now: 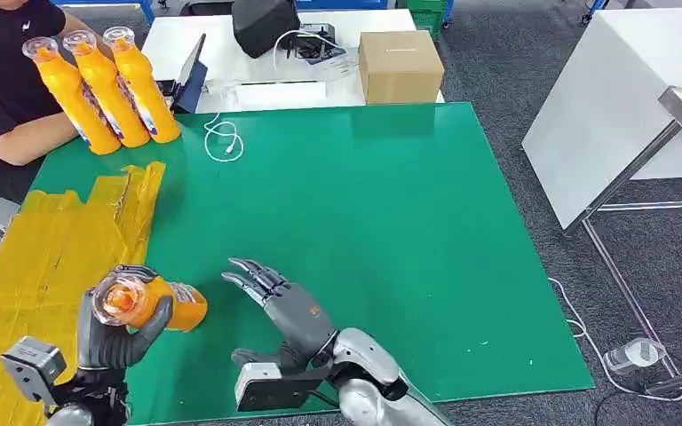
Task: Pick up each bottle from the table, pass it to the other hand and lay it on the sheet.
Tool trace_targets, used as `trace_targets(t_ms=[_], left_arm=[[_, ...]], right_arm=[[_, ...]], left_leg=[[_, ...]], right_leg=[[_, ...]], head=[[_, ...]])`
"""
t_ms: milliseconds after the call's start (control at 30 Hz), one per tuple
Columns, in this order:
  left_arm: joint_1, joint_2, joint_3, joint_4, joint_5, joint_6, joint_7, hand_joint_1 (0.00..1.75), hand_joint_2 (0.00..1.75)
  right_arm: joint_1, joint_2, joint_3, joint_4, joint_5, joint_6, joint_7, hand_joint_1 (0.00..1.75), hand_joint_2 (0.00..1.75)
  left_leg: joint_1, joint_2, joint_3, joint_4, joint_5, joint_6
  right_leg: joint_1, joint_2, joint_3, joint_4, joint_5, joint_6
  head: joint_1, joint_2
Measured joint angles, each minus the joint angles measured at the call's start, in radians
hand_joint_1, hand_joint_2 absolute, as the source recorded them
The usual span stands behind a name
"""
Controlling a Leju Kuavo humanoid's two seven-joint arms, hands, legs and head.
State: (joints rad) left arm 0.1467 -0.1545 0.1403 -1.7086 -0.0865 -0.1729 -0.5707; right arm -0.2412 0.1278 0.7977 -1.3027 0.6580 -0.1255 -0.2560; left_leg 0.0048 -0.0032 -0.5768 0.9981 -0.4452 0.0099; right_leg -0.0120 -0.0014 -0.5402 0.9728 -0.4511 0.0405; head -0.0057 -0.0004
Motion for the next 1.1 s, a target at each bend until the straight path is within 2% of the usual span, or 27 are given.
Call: trace_targets(t_ms=[133,300,500,633,967,1000,1033,1067,1100], left_arm=[[-0.006,0.0,0.042,0.0,-0.108,0.072,-0.031,1.75,1.75],[-0.012,0.007,0.064,0.0,-0.489,0.341,-0.037,1.75,1.75],[-0.011,0.038,0.049,0.061,-0.921,0.619,0.053,1.75,1.75],[-0.016,0.06,0.014,0.147,-1.053,0.669,0.114,1.75,1.75],[-0.038,0.083,-0.035,0.271,-1.083,0.651,0.146,1.75,1.75],[-0.044,0.085,-0.038,0.282,-1.086,0.633,0.152,1.66,1.75],[-0.049,0.088,-0.042,0.295,-1.089,0.617,0.158,0.0,1.75],[-0.06,0.091,-0.049,0.313,-1.091,0.596,0.161,0.0,0.0],[-0.075,0.096,-0.059,0.34,-1.086,0.567,0.164,0.0,0.0]], right_arm=[[0.005,-0.008,-0.011,-0.019,0.0,0.0,0.0,0.0,0.0],[0.016,-0.015,-0.024,-0.051,0.004,0.0,-0.002,0.0,0.0],[0.019,-0.032,-0.038,-0.089,-0.019,0.016,-0.011,0.0,0.0],[0.017,-0.039,-0.039,-0.095,-0.03,0.026,-0.013,0.0,0.0],[0.012,-0.042,-0.039,-0.095,-0.04,0.032,-0.015,0.0,0.0],[0.011,-0.042,-0.039,-0.095,-0.044,0.035,-0.015,0.0,0.0],[0.009,-0.042,-0.038,-0.095,-0.046,0.037,-0.015,0.0,0.0],[0.006,-0.042,-0.039,-0.095,-0.047,0.04,-0.015,0.0,0.0],[0.002,-0.042,-0.039,-0.095,-0.051,0.044,-0.015,0.0,0.0]], left_leg=[[0.0,0.0,0.0,0.0,0.0,0.0],[0.0,0.0,0.0,0.0,0.0,0.0],[0.0,0.0,0.0,0.0,0.0,0.0],[0.0,0.0,0.0,0.0,0.0,0.0],[0.0,0.0,0.0,0.0,0.0,0.0],[0.0,0.0,0.0,0.0,0.0,0.0],[0.0,0.0,0.0,0.0,0.0,0.0],[0.0,0.0,0.0,0.0,0.0,0.0],[0.0,0.0,0.0,0.0,0.0,0.0]], right_leg=[[0.0,0.0,0.0,0.0,0.0,0.0],[0.0,0.0,0.0,0.0,0.0,0.0],[0.0,0.0,0.0,0.0,0.0,0.0],[0.0,0.0,0.0,0.0,0.0,0.0],[0.0,0.0,0.0,0.0,0.0,0.0],[0.0,0.0,0.0,0.0,0.0,0.0],[0.0,0.0,0.0,0.0,0.0,0.0],[0.0,0.0,0.0,0.0,0.0,0.0],[0.0,0.0,0.001,0.0,0.0,0.0]], head=[[0.0,0.0],[0.0,0.0],[0.0,0.0],[0.0,0.0],[0.0,0.0],[0.0,0.0],[0.0,0.0],[0.0,0.0],[0.0,0.0]])
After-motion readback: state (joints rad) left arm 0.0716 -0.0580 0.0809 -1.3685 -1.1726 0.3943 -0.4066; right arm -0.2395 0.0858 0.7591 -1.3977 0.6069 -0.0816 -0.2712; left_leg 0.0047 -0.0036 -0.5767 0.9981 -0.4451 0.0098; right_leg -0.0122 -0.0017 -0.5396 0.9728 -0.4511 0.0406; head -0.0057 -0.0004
